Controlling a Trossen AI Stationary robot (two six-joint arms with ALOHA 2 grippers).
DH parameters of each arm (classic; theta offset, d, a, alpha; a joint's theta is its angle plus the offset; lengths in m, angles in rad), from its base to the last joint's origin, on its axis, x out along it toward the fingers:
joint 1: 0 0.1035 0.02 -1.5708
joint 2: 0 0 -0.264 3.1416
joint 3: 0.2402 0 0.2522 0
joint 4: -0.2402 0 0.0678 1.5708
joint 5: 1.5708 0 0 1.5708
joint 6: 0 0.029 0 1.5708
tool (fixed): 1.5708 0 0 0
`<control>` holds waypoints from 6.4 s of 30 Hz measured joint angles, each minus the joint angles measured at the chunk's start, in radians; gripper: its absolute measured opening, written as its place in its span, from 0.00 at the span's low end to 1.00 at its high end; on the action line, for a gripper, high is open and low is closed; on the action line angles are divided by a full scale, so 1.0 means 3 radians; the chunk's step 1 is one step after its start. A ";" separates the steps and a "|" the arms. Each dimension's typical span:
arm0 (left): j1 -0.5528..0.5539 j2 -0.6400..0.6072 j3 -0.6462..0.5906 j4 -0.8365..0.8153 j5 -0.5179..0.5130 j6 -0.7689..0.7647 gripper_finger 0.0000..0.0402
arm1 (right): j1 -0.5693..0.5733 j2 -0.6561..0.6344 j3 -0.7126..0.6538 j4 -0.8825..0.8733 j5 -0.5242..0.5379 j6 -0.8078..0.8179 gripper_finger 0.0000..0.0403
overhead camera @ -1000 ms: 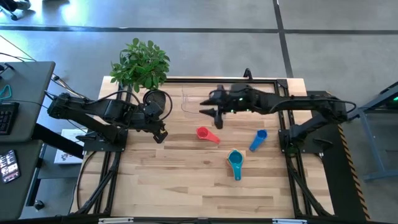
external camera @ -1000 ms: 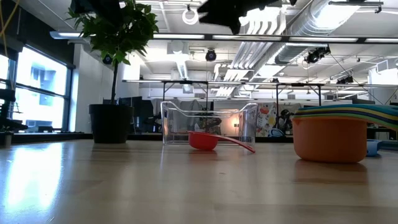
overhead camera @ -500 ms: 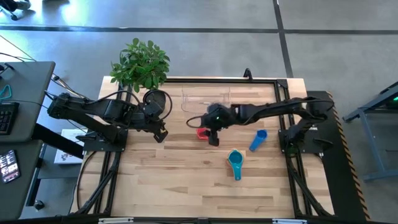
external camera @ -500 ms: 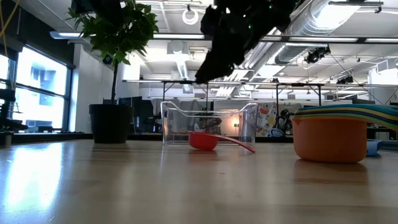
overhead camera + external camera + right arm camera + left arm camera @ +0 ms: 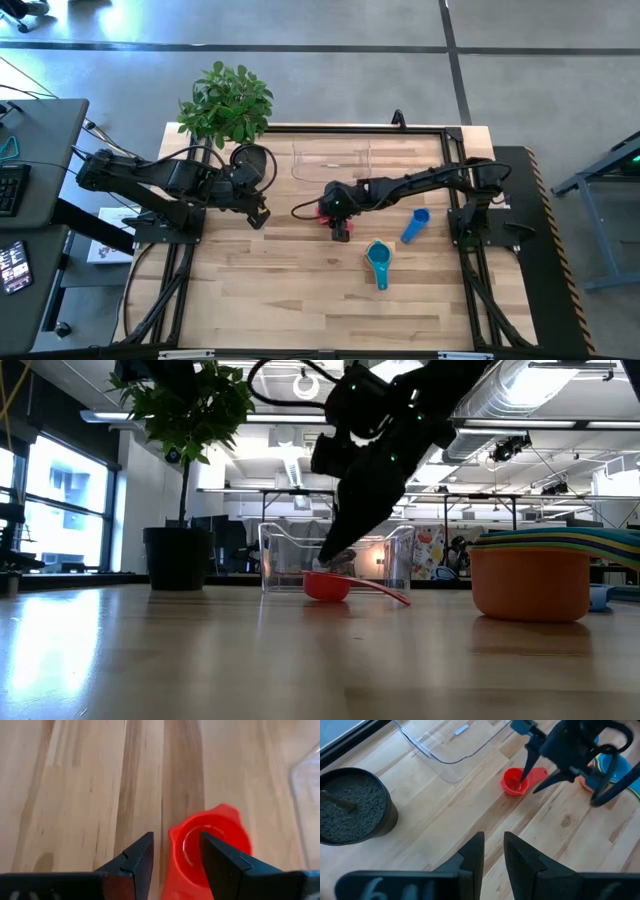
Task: Nest measuring cups in basket
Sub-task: Stack the red measuring cup on top of the light blue measuring cup
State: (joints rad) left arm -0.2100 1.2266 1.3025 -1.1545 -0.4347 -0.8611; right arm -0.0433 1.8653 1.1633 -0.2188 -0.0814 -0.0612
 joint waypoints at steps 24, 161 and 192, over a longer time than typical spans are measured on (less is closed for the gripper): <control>0.0000 0.0000 0.0000 -0.0001 0.0001 0.0001 0.16 | 0.0001 0.0236 0.0003 0.0008 0.0068 0.0465 0.04; -0.0001 0.0000 0.0001 0.0009 0.0017 0.0380 0.16 | 0.1653 -0.0230 0.0849 -0.2994 0.1050 0.5352 0.08; -0.0001 0.0000 0.0001 0.0005 0.0017 0.0442 0.16 | 0.1773 -0.0007 0.0849 -0.2074 0.0478 0.5500 0.18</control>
State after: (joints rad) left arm -0.2104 1.2266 1.3029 -1.1530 -0.4297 -0.7284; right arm 0.4885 1.8632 1.4181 -0.8411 0.0621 1.5889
